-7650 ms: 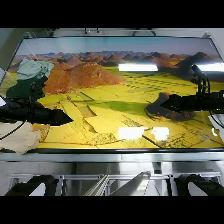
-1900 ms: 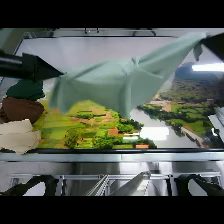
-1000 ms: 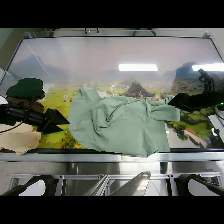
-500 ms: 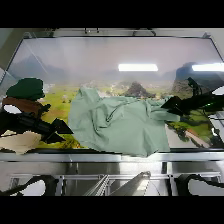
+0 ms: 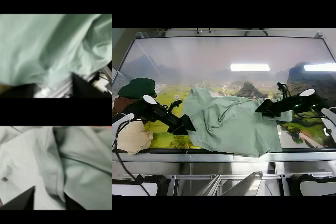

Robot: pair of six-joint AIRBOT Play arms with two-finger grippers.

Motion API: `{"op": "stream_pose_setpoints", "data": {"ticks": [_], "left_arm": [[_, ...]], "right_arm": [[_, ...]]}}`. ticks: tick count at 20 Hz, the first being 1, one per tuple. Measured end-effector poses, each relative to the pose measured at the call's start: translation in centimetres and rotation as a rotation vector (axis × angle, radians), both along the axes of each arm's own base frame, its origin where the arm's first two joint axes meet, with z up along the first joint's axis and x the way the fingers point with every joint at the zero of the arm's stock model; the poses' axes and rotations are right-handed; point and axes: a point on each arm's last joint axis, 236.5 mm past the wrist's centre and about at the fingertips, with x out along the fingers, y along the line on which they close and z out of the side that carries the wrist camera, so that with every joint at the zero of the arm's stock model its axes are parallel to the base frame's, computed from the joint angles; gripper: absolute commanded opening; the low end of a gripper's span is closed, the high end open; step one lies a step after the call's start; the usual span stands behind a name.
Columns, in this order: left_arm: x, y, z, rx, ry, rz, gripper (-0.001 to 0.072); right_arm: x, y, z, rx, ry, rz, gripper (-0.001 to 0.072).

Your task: Fold the shirts.

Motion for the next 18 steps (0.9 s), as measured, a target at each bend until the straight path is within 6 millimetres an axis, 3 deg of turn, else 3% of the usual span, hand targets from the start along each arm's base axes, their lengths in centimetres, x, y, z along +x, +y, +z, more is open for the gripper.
{"op": "stream_pose_setpoints", "data": {"ticks": [1, 4, 6, 8, 10, 12, 13, 15, 16, 18], "left_arm": [[0.6, 0.1, -0.4, 0.014, -0.015, -0.011, 0.0015], [1.9, -0.4, 0.8, -0.002, -0.050, -0.032, 0.0016], [3.8, -0.5, 3.3, -0.007, -0.133, -0.046, 0.0019], [6.7, -0.7, 8.0, -0.030, -0.279, -0.045, 0.0020], [10.0, -1.2, 16.0, -0.097, -0.499, -0.018, 0.0020], [12.2, -1.9, 27.5, -0.210, -0.802, 0.012, 0.0022], [12.1, -2.0, 33.8, -0.257, -0.965, 0.018, 0.0022], [9.6, -2.1, 45.4, -0.306, -1.276, 0.025, 0.0023], [7.5, -2.2, 50.0, -0.316, -1.399, 0.026, 0.0023], [2.5, -2.6, 57.2, -0.318, -1.608, 0.024, 0.0024]], "right_arm": [[-0.3, 0.9, 0.0, 0.022, 0.000, 0.020, 0.0051], [-0.2, 3.1, 2.6, 0.140, -0.051, 0.073, 0.0024], [1.0, 3.5, 6.7, 0.230, -0.137, 0.086, 0.0024], [2.8, 2.6, 12.5, 0.290, -0.277, 0.082, 0.0024], [4.6, 0.8, 20.5, 0.334, -0.479, 0.059, 0.0024], [4.8, -1.8, 30.9, 0.351, -0.755, 0.031, 0.0025], [3.8, -2.8, 36.2, 0.346, -0.896, 0.026, 0.0025], [0.3, -3.7, 44.6, 0.294, -1.141, 0.042, 0.0024], [-1.9, -3.7, 48.1, 0.256, -1.250, 0.054, 0.0025], [-6.6, -3.2, 54.2, 0.162, -1.462, 0.058, 0.0024]]}}
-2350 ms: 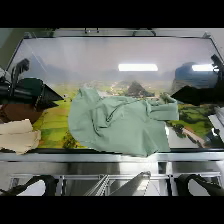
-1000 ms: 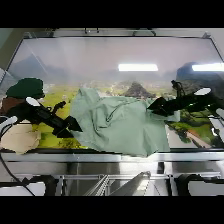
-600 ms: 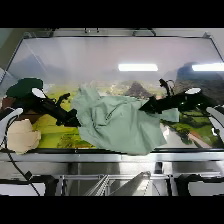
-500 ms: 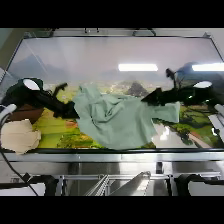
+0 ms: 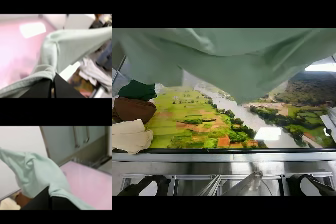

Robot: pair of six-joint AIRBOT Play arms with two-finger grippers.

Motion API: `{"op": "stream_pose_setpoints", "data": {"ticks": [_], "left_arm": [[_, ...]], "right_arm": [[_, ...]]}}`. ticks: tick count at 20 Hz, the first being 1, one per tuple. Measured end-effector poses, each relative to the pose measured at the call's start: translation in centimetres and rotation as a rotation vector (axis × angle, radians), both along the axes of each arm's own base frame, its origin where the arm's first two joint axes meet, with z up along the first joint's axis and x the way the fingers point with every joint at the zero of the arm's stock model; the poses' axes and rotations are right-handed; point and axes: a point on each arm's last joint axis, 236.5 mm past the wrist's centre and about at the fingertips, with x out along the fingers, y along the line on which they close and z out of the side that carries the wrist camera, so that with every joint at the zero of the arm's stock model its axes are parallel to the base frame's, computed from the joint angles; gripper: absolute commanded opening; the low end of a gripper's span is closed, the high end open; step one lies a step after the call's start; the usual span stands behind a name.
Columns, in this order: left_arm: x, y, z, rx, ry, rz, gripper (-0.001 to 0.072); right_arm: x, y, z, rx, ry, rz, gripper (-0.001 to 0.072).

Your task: Fold the shirts.

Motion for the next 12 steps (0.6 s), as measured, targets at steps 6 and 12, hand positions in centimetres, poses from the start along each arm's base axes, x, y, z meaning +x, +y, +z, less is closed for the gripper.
{"op": "stream_pose_setpoints", "data": {"ticks": [6, 12], "left_arm": [[-6.6, 0.4, 5.6, -0.027, -0.190, 0.113, 0.0024], [3.4, 3.1, -6.0, -0.138, 0.233, 0.092, 0.0024]], "right_arm": [[-4.2, -1.0, 6.9, -0.118, -0.303, -0.293, 0.0024], [8.5, -0.8, -1.3, -0.059, -0.022, -0.135, 0.0024]]}}
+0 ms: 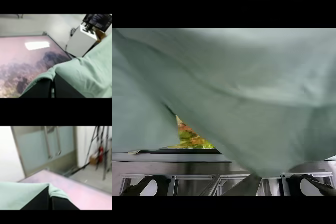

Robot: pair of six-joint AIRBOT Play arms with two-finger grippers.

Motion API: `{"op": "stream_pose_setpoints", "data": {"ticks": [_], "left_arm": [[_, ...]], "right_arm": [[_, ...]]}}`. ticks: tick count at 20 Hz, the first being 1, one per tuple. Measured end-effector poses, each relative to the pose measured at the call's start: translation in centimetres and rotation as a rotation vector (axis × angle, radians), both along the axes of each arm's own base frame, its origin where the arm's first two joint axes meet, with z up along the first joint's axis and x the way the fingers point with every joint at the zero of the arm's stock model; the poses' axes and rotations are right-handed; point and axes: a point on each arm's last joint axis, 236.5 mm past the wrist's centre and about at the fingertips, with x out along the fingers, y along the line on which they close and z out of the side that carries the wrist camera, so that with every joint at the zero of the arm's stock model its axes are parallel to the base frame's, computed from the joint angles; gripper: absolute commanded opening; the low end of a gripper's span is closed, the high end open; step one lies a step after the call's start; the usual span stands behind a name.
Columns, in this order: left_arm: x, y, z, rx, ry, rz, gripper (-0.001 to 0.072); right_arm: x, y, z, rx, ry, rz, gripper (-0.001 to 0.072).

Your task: Fold the shirts.

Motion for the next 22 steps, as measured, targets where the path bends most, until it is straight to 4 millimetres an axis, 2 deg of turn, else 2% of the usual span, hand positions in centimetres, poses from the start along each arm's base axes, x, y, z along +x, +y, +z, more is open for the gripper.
{"op": "stream_pose_setpoints", "data": {"ticks": [2, 4, 5, 7, 8, 9, 10, 11, 12, 13, 14, 15, 18, 20, 22], "left_arm": [[4.2, 0.4, -7.1, -0.040, 0.194, -0.030, 0.0022], [7.9, 1.2, -16.2, -0.054, 0.397, -0.028, 0.0021], [9.5, 1.7, -20.8, -0.058, 0.483, -0.016, 0.0021], [11.7, 2.9, -29.1, -0.067, 0.624, 0.010, 0.0020], [12.3, 3.6, -32.7, -0.069, 0.683, 0.021, 0.0022], [13.0, 4.4, -35.6, -0.074, 0.728, 0.029, 0.0165], [13.4, 4.9, -37.7, -0.079, 0.759, 0.020, 0.0451], [13.8, 5.4, -38.9, -0.091, 0.778, -0.001, 0.0667], [14.3, 5.7, -39.1, -0.117, 0.778, -0.025, 0.0713], [15.0, 6.1, -38.7, -0.140, 0.767, -0.043, 0.0713], [15.6, 6.8, -38.0, -0.153, 0.754, -0.059, 0.0713], [16.2, 7.6, -37.2, -0.163, 0.741, -0.060, 0.0713], [16.6, 10.4, -35.5, -0.127, 0.750, -0.058, 0.0712], [15.4, 12.1, -36.1, -0.050, 0.815, -0.050, 0.0711], [13.8, 13.4, -37.7, 0.036, 0.904, -0.041, 0.0711]], "right_arm": [[6.1, 1.8, -6.4, 0.020, 0.156, 0.066, 0.0024], [11.7, 3.8, -14.7, 0.031, 0.328, 0.105, 0.0024], [14.2, 4.6, -19.3, 0.037, 0.413, 0.112, 0.0024], [17.6, 5.7, -27.7, 0.048, 0.561, 0.114, 0.0027], [18.6, 5.9, -31.5, 0.054, 0.631, 0.108, 0.0171], [19.3, 5.8, -34.2, 0.061, 0.683, 0.102, 0.0394], [19.6, 5.6, -35.9, 0.074, 0.719, 0.098, 0.0402], [19.7, 5.2, -36.9, 0.086, 0.752, 0.105, 0.0402], [19.5, 4.5, -37.3, 0.098, 0.778, 0.114, 0.0401], [19.3, 3.6, -37.1, 0.111, 0.795, 0.119, 0.0392], [18.9, 2.2, -36.3, 0.129, 0.807, 0.122, 0.0355], [18.3, 0.7, -35.2, 0.141, 0.817, 0.127, 0.0355], [14.6, -4.1, -32.7, 0.116, 0.883, 0.132, 0.0353], [11.2, -7.1, -32.9, 0.073, 0.974, 0.085, 0.0344], [7.6, -9.4, -33.9, 0.070, 1.070, 0.000, 0.0346]]}}
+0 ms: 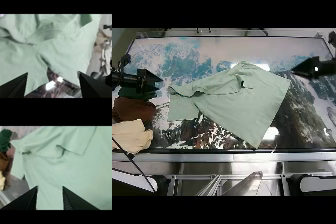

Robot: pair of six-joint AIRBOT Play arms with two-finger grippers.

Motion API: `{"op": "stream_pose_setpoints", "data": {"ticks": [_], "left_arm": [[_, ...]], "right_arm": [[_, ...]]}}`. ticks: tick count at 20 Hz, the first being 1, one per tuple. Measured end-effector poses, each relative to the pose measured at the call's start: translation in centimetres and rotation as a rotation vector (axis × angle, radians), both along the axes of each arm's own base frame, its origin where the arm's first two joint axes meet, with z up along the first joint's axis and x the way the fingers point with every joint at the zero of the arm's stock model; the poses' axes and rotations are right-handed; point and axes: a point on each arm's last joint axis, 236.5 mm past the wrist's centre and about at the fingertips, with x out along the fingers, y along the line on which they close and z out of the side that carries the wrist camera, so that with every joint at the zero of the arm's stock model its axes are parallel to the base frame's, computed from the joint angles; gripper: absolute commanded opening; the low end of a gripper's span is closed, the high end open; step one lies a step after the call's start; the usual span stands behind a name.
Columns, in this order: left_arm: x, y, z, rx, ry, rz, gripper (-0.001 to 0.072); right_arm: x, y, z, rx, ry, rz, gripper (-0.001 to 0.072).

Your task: Fold the shirts.

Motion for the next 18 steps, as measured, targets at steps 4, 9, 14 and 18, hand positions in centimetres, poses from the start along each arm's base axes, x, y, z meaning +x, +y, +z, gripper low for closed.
{"op": "stream_pose_setpoints", "data": {"ticks": [4, 9, 14, 18], "left_arm": [[-2.0, 0.9, -3.7, 0.079, 0.122, 0.002, 0.0712], [-1.3, 1.9, -6.5, 0.145, 0.119, 0.055, 0.0711], [1.4, 1.1, -8.2, 0.193, 0.071, 0.054, 0.0711], [4.3, -0.7, -8.9, 0.215, 0.027, 0.000, 0.0711]], "right_arm": [[-7.8, -1.4, -5.6, -0.021, 0.227, -0.227, 0.0474], [-17.6, 3.5, -14.0, 0.010, 0.489, -0.393, 0.0503], [-23.2, 9.9, -18.7, -0.006, 0.655, -0.375, 0.0502], [-25.2, 13.5, -20.4, -0.032, 0.734, -0.352, 0.0500]]}}
